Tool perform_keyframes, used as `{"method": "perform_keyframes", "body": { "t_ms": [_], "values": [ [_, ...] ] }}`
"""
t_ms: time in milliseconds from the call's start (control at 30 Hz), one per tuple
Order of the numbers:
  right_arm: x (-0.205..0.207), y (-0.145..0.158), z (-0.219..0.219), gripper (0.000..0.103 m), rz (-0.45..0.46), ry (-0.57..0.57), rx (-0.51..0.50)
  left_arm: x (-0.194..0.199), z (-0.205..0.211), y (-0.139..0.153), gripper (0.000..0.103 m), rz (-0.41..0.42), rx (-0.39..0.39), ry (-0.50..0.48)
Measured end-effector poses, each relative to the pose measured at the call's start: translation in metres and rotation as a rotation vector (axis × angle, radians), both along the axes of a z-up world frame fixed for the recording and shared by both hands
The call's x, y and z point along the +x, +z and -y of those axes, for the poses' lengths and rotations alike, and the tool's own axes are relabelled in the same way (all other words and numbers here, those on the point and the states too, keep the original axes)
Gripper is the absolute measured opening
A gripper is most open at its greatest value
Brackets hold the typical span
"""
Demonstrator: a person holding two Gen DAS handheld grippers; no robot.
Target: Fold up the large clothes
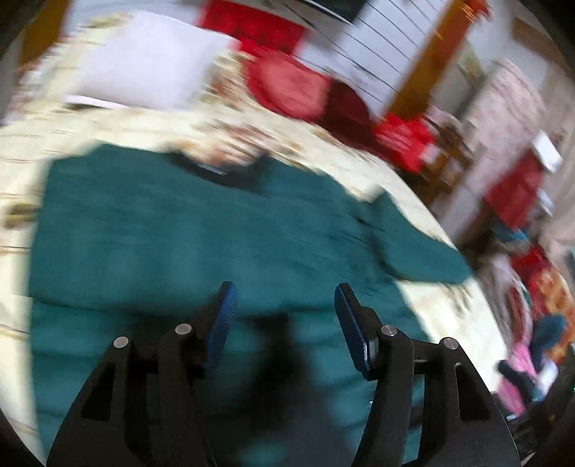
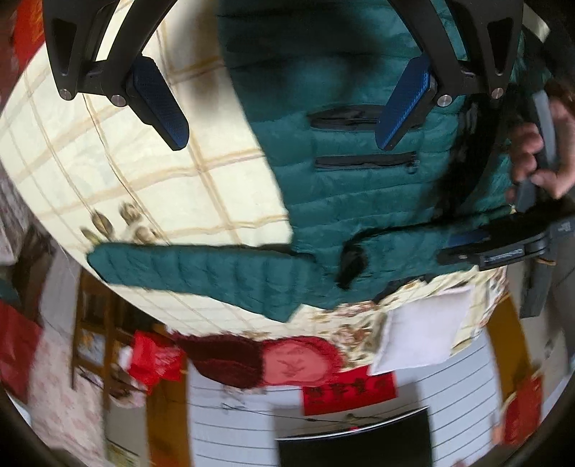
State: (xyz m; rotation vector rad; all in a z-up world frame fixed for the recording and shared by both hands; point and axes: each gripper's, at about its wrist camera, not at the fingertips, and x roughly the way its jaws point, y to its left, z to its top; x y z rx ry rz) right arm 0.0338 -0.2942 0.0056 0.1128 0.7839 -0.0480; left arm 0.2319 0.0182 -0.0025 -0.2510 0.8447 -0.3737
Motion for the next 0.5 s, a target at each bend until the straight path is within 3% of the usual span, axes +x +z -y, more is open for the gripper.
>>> {"method": "perform_keyframes", "body": {
  "t_ms": [100,200,367,500],
  "values": [
    [0.036,0.019,-0.024,0.103,0.065,0.096,0.052,0.012,-0.062,0.015,0.056,0.016,0.064,0.160],
    [0.089,0.033,-0.057,0.103,0.119,0.159,0.093,0.028,-0.095,0.027,0.056,0.046,0.103,0.248],
    [0.176,0.029,-0.130,0.103,0.096,0.308,0.154,0.060,-0.103,0.010,0.056,0.016,0.193,0.310],
    [0.222,-0.009,-0.156,0.103,-0.033,0.338,0.176,0.081,-0.096,-0.027,0.056,-0.067,0.220,0.295]
  ]
}}
